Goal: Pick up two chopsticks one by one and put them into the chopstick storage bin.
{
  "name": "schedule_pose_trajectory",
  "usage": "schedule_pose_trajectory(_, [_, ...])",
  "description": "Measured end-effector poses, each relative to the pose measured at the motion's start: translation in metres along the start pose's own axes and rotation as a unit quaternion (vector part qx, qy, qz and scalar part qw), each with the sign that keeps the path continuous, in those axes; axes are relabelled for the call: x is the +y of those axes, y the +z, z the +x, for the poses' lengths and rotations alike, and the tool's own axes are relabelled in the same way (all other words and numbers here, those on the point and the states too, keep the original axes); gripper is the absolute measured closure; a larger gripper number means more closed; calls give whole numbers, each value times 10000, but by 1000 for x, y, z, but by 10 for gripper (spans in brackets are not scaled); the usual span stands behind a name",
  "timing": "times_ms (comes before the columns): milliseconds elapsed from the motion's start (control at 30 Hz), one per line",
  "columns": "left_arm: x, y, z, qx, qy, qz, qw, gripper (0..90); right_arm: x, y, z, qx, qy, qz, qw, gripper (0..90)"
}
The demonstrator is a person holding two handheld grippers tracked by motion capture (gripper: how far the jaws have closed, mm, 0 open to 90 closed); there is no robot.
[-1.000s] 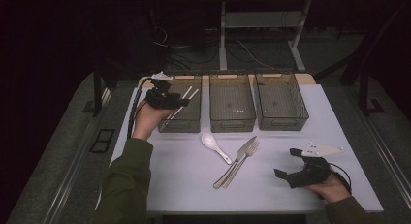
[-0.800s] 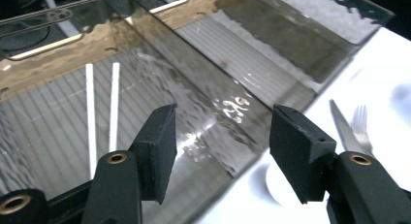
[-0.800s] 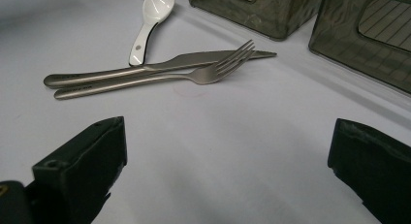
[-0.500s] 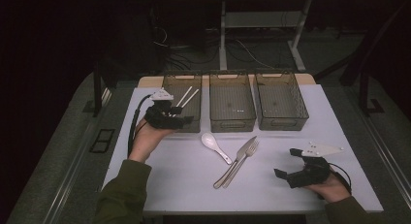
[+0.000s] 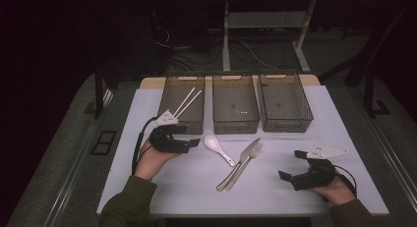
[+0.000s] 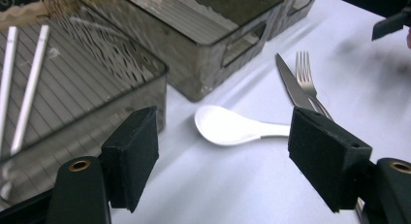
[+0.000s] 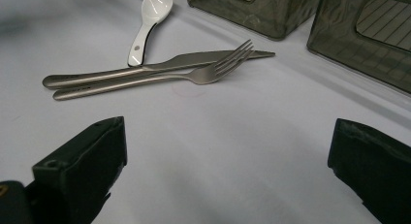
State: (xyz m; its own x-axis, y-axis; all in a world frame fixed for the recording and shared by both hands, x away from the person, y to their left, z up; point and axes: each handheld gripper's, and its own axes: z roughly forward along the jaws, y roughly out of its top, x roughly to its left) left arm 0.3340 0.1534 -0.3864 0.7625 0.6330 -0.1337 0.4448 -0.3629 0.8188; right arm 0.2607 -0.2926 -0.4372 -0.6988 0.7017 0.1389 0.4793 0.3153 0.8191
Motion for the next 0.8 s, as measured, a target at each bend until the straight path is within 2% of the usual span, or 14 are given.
schedule_pose_trajectory(100, [-8, -3, -5, -19, 63, -28, 10000, 237, 0, 0, 0, -1, 24, -3, 10000, 5])
schedule_pose_trajectory(233, [-21, -6, -11, -87, 12, -50, 9999, 209, 0, 0, 0, -4, 34, -3, 10000, 5])
schedule_pose_trajectory(367, [-31, -10, -16, -92, 87, -58, 9999, 180, 0, 0, 0, -6, 24, -9, 10000, 5])
schedule_pose_trajectory(500, [-39, -12, -19, -137, 88, -191, 9997, 147, 1, 0, 0, -1, 25, -7, 10000, 5])
schedule_pose_trajectory(633, [-43, -12, -21, -181, 153, -232, 9994, 126, 2, 1, -1, 7, 29, -8, 10000, 5])
schedule_pose_trajectory(800, [-44, -10, -22, -151, 176, -259, 9994, 59, 1, 1, 0, 2, 23, 7, 10000, 5])
